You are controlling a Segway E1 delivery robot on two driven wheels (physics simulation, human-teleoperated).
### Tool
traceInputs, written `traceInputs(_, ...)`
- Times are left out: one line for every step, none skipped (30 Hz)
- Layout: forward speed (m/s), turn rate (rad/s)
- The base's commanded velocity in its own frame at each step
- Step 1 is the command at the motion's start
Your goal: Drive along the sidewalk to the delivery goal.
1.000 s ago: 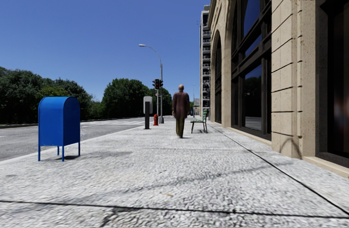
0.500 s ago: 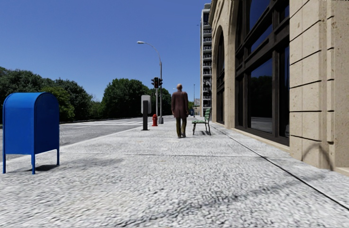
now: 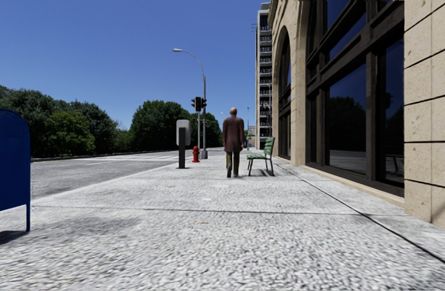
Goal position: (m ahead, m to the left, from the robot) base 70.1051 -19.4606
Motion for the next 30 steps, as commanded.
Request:
traceInputs(1.53, 0.00)
traceInputs(1.53, 0.00)
traceInputs(1.53, 0.00)
traceInputs(1.53, 0.00)
traceInputs(1.53, 0.00)
traceInputs(1.53, 0.00)
traceInputs(1.53, 0.00)
traceInputs(1.54, 0.00)
traceInputs(1.54, 0.00)
traceInputs(1.54, 0.00)
traceInputs(1.54, 0.00)
traceInputs(1.54, 0.00)
traceInputs(1.54, 0.00)
traceInputs(1.54, 0.00)
traceInputs(1.54, 0.00)
traceInputs(1.54, 0.33)
traceInputs(1.54, 0.60)
traceInputs(1.54, 0.60)
traceInputs(1.54, 0.70)
traceInputs(1.54, 0.72)
traceInputs(1.54, 0.11)
traceInputs(1.54, 0.11)
traceInputs(1.54, 0.00)
traceInputs(1.54, 0.00)
traceInputs(1.55, 0.00)
traceInputs(1.55, 0.13)
traceInputs(1.55, 0.17)
traceInputs(1.55, 0.17)
traceInputs(1.55, 0.21)
traceInputs(1.55, 0.24)
